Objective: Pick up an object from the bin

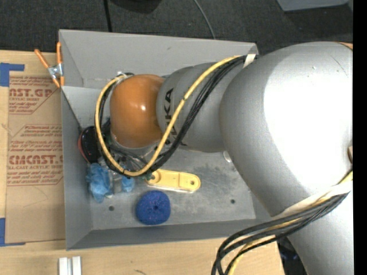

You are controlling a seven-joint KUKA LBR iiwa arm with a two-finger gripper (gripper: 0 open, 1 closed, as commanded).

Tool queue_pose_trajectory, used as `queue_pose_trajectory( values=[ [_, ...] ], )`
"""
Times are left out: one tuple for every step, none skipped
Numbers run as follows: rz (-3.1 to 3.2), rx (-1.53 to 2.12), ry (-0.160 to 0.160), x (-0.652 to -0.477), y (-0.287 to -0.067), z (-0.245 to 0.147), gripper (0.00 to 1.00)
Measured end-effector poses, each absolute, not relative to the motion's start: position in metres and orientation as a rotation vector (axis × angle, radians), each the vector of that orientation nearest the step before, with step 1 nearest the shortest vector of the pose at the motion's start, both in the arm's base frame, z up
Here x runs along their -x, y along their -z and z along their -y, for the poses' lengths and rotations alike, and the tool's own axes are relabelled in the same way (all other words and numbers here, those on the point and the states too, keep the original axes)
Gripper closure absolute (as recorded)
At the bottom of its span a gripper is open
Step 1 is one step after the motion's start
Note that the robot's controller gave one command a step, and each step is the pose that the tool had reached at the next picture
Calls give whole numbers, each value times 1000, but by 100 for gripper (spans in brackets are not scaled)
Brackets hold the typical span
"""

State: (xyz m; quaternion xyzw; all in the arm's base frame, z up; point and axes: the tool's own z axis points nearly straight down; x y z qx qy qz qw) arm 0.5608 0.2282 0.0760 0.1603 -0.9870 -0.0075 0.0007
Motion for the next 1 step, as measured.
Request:
queue_pose_trajectory(
  values=[
    [3098, -517, 24, -561, -73, -229, 100]
  ],
)
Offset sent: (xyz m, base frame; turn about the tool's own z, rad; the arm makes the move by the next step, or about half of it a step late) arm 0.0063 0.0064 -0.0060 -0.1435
